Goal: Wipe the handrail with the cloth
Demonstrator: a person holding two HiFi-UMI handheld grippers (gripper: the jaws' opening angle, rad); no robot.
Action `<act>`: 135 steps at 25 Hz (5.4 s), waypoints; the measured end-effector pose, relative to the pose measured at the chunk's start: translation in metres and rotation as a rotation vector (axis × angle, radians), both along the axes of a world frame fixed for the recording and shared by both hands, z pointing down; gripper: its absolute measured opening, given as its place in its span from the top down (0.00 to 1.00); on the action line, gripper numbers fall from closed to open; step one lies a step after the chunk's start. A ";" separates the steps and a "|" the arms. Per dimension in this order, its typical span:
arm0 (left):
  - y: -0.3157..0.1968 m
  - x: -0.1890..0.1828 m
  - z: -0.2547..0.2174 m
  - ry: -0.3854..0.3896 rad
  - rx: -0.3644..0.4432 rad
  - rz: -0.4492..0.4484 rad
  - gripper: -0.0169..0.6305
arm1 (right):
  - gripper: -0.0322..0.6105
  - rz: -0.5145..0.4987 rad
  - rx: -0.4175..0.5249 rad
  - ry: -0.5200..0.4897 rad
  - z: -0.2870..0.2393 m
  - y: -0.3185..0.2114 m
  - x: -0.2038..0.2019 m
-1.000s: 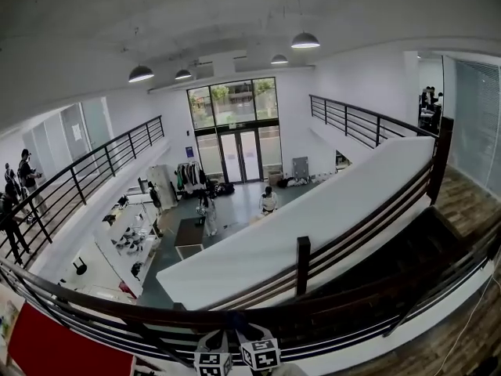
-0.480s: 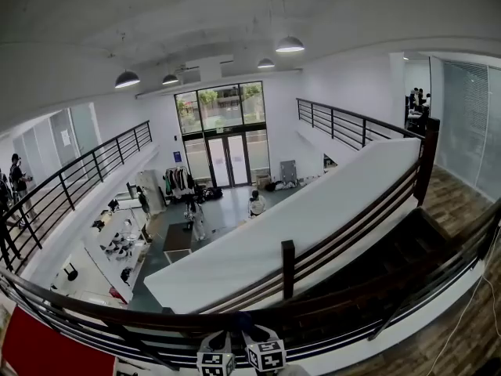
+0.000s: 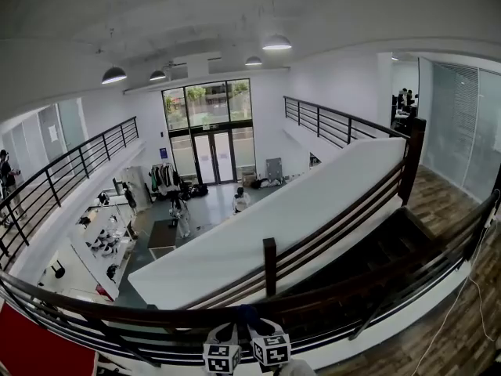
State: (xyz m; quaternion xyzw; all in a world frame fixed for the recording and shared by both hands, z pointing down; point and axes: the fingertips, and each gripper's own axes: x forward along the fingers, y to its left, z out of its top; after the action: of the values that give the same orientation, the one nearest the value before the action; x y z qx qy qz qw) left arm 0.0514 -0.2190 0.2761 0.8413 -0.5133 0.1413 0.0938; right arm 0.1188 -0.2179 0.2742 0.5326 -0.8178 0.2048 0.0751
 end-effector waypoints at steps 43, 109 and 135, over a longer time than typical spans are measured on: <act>-0.001 0.370 -0.025 0.096 -0.052 0.489 0.97 | 0.79 0.482 -0.014 0.107 -0.002 -0.002 0.396; 0.027 -0.274 0.012 0.060 -0.046 -0.047 0.97 | 0.81 0.021 0.063 0.093 -0.012 0.030 -0.211; 0.045 -0.588 0.144 0.017 -0.153 -0.430 0.97 | 0.81 -0.332 -0.171 0.068 0.158 0.020 -0.586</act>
State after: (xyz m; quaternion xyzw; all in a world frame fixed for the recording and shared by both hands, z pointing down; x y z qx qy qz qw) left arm -0.5366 -0.1744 0.4204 0.7041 -0.6678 0.1495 0.1897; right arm -0.4672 -0.1977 0.4324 0.3885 -0.8710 0.2404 0.1805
